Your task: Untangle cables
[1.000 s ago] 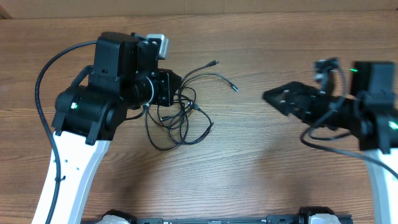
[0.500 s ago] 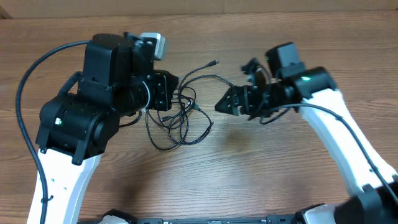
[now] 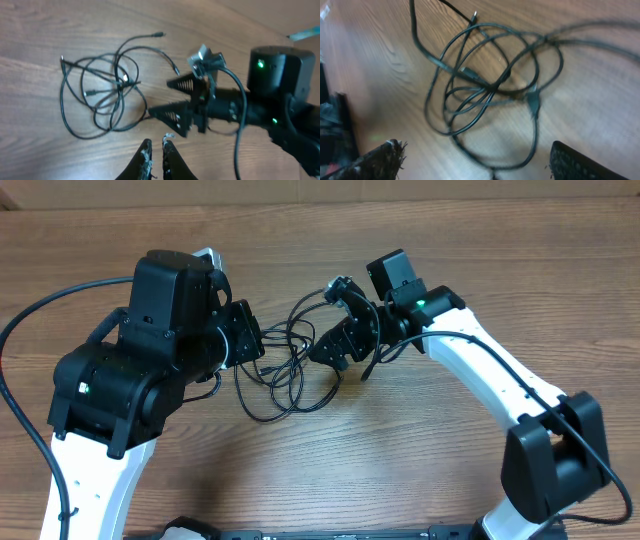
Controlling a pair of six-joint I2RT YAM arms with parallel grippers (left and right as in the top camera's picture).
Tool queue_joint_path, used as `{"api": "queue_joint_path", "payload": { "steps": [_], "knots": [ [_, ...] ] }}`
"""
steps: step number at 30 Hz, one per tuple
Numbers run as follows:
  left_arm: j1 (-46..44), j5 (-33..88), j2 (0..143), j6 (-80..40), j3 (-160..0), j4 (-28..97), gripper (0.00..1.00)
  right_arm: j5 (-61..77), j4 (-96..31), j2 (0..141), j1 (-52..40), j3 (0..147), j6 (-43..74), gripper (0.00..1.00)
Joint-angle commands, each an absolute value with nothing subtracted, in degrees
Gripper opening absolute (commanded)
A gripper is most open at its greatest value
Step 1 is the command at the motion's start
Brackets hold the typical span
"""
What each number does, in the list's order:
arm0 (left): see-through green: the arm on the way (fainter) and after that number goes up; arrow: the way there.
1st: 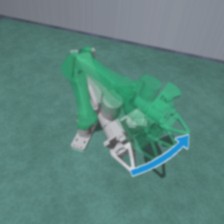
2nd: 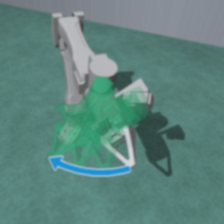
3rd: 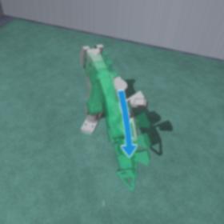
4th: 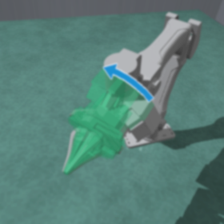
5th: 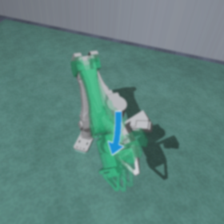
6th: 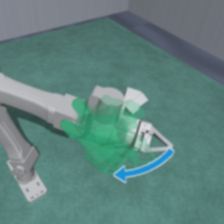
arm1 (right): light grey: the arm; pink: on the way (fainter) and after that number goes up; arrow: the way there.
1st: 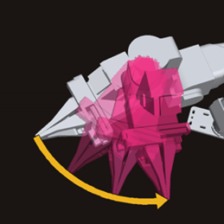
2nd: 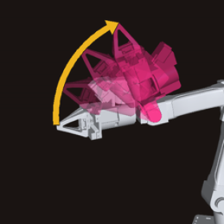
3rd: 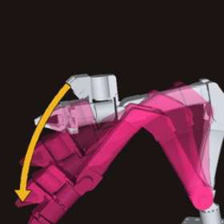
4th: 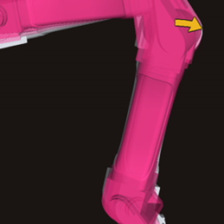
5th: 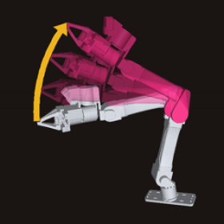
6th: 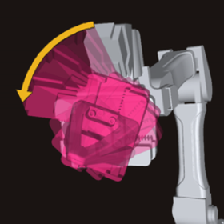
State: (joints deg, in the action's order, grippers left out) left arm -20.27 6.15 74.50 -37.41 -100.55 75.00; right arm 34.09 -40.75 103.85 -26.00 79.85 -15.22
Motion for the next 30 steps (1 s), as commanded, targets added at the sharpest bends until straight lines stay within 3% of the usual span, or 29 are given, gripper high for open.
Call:
{"api": "queue_joint_path", "payload": {
  "steps": [1,9,13,14,15,16,18,19,30],
  "knots": [
    [-20.27,7.51,73.69,-38.96,-101.86,76.01,0.1,33.87,-37.15,105.36,-27.0,81.03,-23.03,0.96],
    [-20.27,7.44,73.69,-38.54,-101.84,76.42,0.16,33.95,-27.57,108.55,-29.21,81.03,-22.79,1.0],
    [-20.27,7.07,73.69,-38.54,-101.86,76.27,0.18,33.98,-25.26,110.24,-30.87,81.03,-22.76,0.97],
    [-20.27,7.03,73.69,-38.54,-101.86,76.27,0.19,33.98,-24.86,110.63,-31.48,81.03,-22.76,0.93],
    [-20.27,7.01,73.69,-38.54,-101.86,76.27,0.19,33.95,-24.56,111.15,-31.99,81.03,-22.79,0.72],
    [-20.27,7.01,73.69,-38.54,-101.84,76.27,0.2,33.95,-24.36,111.37,-32.56,81.03,-22.76,0.43],
    [-20.27,6.96,73.69,-38.52,-101.84,76.27,0.22,33.93,-24.01,111.96,-33.71,81.03,-22.76,0.08],
    [-20.27,6.83,73.69,-38.5,-101.84,76.27,0.22,33.93,-23.9,112.16,-34.26,81.03,-22.76,0.04],
    [-20.25,6.85,73.69,-33.76,-101.84,77.01,0.24,33.93,-24.62,110.5,-34.0,81.1,-22.33,0.04]
  ]
}}
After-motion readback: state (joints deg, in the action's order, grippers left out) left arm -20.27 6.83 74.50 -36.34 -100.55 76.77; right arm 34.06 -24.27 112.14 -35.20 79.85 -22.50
